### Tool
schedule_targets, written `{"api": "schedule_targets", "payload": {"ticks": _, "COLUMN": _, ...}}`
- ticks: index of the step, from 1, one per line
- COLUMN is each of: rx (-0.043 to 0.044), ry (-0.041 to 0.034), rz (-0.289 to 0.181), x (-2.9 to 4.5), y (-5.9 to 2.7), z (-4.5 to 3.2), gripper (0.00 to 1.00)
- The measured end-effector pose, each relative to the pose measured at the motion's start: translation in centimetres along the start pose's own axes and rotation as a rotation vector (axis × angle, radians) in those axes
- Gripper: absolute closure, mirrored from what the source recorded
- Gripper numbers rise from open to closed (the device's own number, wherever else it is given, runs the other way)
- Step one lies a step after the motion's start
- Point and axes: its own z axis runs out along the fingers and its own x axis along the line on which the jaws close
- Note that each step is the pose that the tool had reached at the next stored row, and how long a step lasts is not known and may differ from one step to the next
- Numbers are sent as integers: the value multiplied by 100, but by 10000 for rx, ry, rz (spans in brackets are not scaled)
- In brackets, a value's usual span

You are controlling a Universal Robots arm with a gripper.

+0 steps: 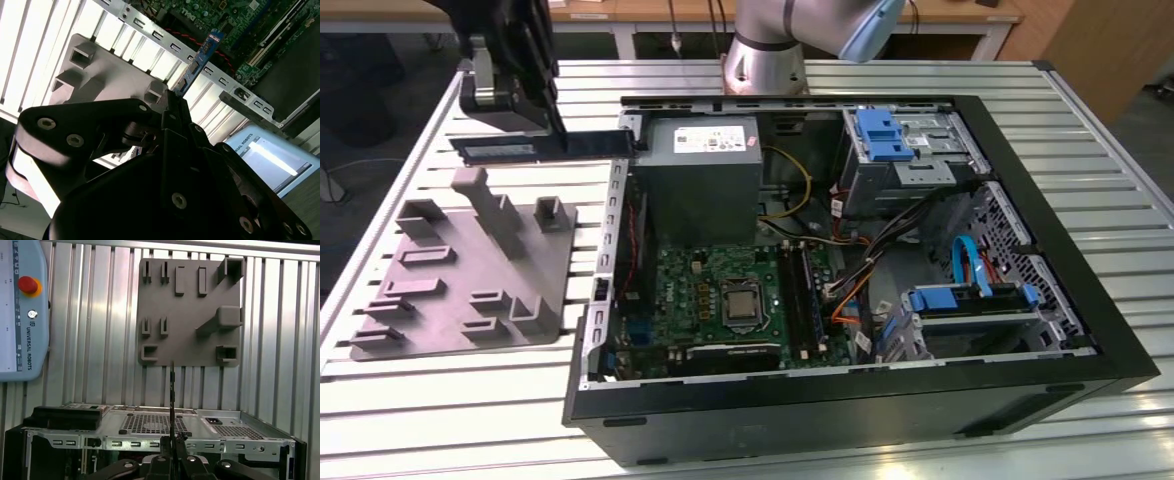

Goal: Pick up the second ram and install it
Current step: 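Pick up the second ram and move it above second insertion slot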

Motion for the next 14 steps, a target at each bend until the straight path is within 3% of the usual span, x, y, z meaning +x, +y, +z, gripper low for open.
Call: {"api": "schedule_targets", "payload": {"ticks": 14, "rx": -80, "ry": -3, "rz": 3, "x": 13, "y": -373, "z": 108, "gripper": 86}}
